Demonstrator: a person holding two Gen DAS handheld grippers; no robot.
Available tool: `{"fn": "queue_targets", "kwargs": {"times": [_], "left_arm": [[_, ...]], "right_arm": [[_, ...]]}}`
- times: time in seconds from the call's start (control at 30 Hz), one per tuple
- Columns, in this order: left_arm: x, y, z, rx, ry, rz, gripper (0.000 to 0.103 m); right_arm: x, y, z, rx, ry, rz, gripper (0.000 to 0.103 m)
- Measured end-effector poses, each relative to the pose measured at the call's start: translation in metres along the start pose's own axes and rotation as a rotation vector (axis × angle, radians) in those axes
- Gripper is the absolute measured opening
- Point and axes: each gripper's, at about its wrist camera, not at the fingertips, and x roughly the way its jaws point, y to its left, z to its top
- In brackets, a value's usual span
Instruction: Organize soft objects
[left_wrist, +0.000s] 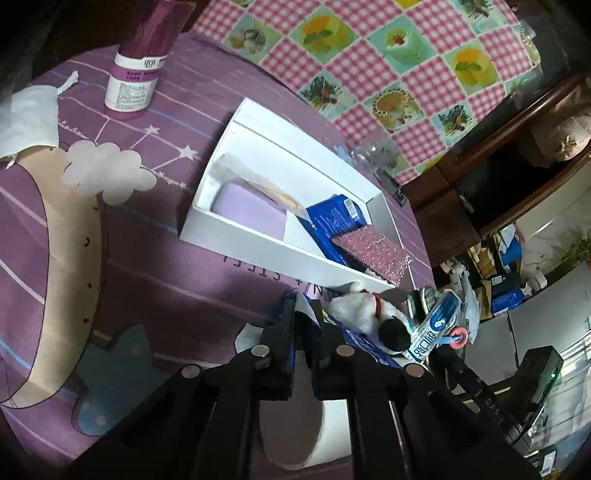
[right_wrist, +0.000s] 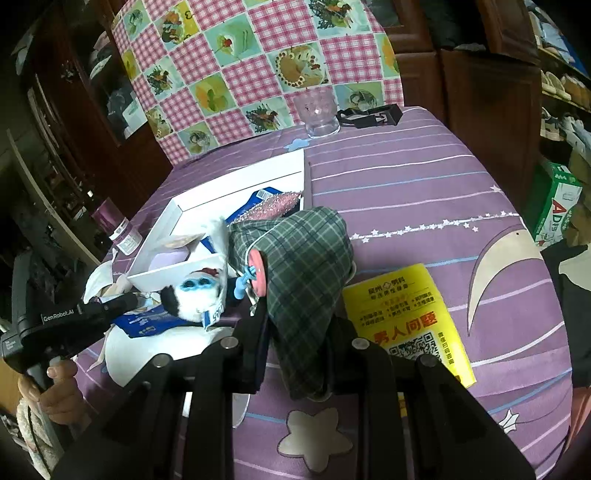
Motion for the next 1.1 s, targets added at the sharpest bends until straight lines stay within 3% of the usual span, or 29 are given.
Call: {"fn": "queue_targets", "kwargs": {"times": [0.3,1.1], "left_arm": [[-0.011,-0.010,-0.003,0.070,-0.076,0.008,0.005],[-0.019,-0.017,-0.004,0.106,-0.121,-0.017,0.004]], "right_arm": [[0.005,0.002,-0.001,-0.009,0.018,0.000,0.026],[0.000,0.001,0.000,-0.003,-0.002,-0.006,0.026]]}}
